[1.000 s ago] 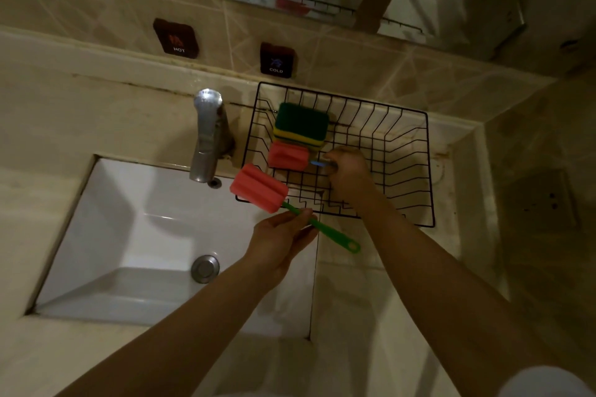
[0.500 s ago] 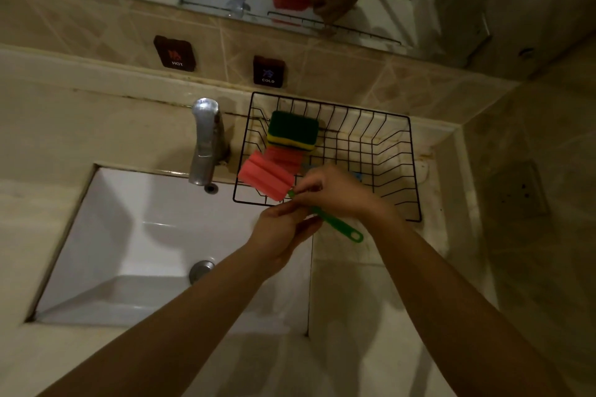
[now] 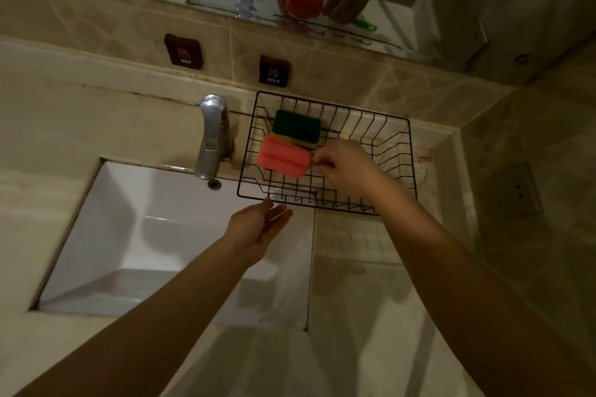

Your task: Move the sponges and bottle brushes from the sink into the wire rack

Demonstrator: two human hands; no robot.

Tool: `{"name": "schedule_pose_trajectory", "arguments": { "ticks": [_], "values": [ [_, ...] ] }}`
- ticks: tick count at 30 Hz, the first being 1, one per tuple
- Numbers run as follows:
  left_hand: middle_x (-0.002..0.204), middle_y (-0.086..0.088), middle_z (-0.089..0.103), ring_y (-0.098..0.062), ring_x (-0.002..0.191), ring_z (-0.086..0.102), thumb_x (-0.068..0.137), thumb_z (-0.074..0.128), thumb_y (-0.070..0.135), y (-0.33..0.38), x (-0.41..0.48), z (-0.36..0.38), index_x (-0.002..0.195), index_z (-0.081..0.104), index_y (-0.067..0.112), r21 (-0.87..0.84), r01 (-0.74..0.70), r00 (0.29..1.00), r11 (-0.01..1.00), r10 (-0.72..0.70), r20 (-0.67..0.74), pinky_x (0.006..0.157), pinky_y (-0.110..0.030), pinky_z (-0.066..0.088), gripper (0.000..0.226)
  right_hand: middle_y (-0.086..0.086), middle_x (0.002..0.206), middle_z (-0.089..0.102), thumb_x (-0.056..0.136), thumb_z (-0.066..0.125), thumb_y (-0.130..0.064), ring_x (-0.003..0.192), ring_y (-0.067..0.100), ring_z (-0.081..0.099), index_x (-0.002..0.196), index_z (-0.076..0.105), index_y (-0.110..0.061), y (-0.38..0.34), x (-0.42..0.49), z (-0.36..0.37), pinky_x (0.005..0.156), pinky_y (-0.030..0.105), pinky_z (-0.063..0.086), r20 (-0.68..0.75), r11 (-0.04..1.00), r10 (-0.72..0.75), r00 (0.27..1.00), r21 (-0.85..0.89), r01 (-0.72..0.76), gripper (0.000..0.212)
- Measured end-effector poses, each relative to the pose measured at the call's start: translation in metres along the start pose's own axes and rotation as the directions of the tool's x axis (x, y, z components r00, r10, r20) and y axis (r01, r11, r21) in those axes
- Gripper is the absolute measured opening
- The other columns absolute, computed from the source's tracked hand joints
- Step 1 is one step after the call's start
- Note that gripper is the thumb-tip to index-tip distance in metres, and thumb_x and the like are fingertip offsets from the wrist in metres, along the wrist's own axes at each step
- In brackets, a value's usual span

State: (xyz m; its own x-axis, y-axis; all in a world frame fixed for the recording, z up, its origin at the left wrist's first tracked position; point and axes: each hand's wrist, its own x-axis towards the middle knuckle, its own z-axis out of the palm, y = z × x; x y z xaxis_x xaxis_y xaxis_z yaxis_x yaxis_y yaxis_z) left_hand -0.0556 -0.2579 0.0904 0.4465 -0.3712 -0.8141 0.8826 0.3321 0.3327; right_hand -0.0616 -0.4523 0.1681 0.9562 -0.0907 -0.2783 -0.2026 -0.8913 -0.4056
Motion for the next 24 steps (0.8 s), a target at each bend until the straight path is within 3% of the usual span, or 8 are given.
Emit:
{"name": "schedule_pose_trajectory", "arguments": {
  "ticks": [5, 9, 14, 17, 20, 24],
  "values": [
    [0.109, -0.023, 0.064, -0.034, 0.096, 0.068, 0.095, 0.05, 0.009, 0.007, 0.007, -0.006, 0.119, 0.051, -0.003, -0.003, -0.001, 0.999, 1.0, 0.001, -0.035, 0.063, -0.032, 0.062, 0.027, 0.003, 0.09, 0.065, 0.091, 0.061, -0.013, 0.083, 0.017, 0.056, 0.093, 0.072, -0.012, 0.022, 0.019, 0.035, 0.071, 0.027, 0.041, 0.062, 0.999, 0.038, 0.997, -0.021, -0.037, 0.011],
    [0.112, -0.023, 0.064, -0.033, 0.094, 0.069, 0.095, 0.049, 0.012, 0.006, 0.01, -0.01, 0.117, 0.052, -0.001, 0.035, -0.024, 0.999, 0.999, 0.025, -0.023, 0.064, -0.031, 0.061, 0.025, 0.011, 0.083, 0.069, 0.085, 0.062, -0.001, 0.077, 0.024, 0.062, 0.083, 0.071, -0.004, 0.039, 0.032, 0.061, 0.065, 0.03, 0.045, 0.1, 0.998, 0.06, 0.993, -0.009, -0.06, 0.01],
    [0.107, -0.022, 0.066, -0.029, 0.085, 0.073, 0.096, 0.049, 0.014, 0.003, 0.014, -0.016, 0.107, 0.058, 0.003, 0.089, -0.033, 0.999, 0.995, 0.035, -0.016, 0.066, -0.034, 0.061, 0.019, 0.009, 0.1, 0.069, 0.085, 0.061, -0.002, 0.09, 0.024, 0.063, 0.095, 0.074, -0.012, 0.047, 0.046, 0.077, 0.075, 0.029, 0.048, 0.169, 0.99, 0.113, 0.979, -0.105, -0.097, 0.019],
    [0.106, -0.021, 0.067, -0.029, 0.084, 0.073, 0.096, 0.048, 0.016, 0.003, 0.014, -0.015, 0.107, 0.058, 0.003, 0.111, -0.038, 0.999, 0.993, 0.041, -0.024, 0.067, -0.035, 0.061, 0.019, 0.011, 0.105, 0.068, 0.087, 0.057, -0.01, 0.098, 0.028, 0.062, 0.1, 0.071, -0.011, 0.047, 0.053, 0.078, 0.086, 0.035, 0.052, 0.202, 0.984, 0.161, 0.966, -0.109, -0.141, 0.019],
    [0.104, -0.021, 0.067, -0.029, 0.083, 0.074, 0.096, 0.048, 0.016, 0.003, 0.01, -0.012, 0.106, 0.058, 0.003, 0.129, -0.054, 0.998, 0.99, 0.058, -0.032, 0.064, -0.034, 0.061, 0.02, 0.016, 0.111, 0.066, 0.088, 0.057, -0.004, 0.101, 0.029, 0.063, 0.104, 0.071, -0.005, 0.042, 0.055, 0.081, 0.091, 0.036, 0.053, 0.234, 0.971, 0.232, 0.944, -0.112, -0.21, 0.021],
    [0.106, -0.019, 0.066, -0.032, 0.092, 0.069, 0.097, 0.046, 0.015, 0.008, 0.006, -0.007, 0.111, 0.054, 0.003, 0.208, -0.038, 0.998, 0.977, 0.046, -0.032, 0.068, -0.036, 0.059, 0.02, 0.013, 0.098, 0.069, 0.091, 0.057, -0.012, 0.093, 0.029, 0.064, 0.096, 0.073, -0.01, 0.035, 0.038, 0.07, 0.085, 0.039, 0.053, 0.123, 0.986, 0.167, 0.978, -0.034, -0.164, 0.016]
  ]
}}
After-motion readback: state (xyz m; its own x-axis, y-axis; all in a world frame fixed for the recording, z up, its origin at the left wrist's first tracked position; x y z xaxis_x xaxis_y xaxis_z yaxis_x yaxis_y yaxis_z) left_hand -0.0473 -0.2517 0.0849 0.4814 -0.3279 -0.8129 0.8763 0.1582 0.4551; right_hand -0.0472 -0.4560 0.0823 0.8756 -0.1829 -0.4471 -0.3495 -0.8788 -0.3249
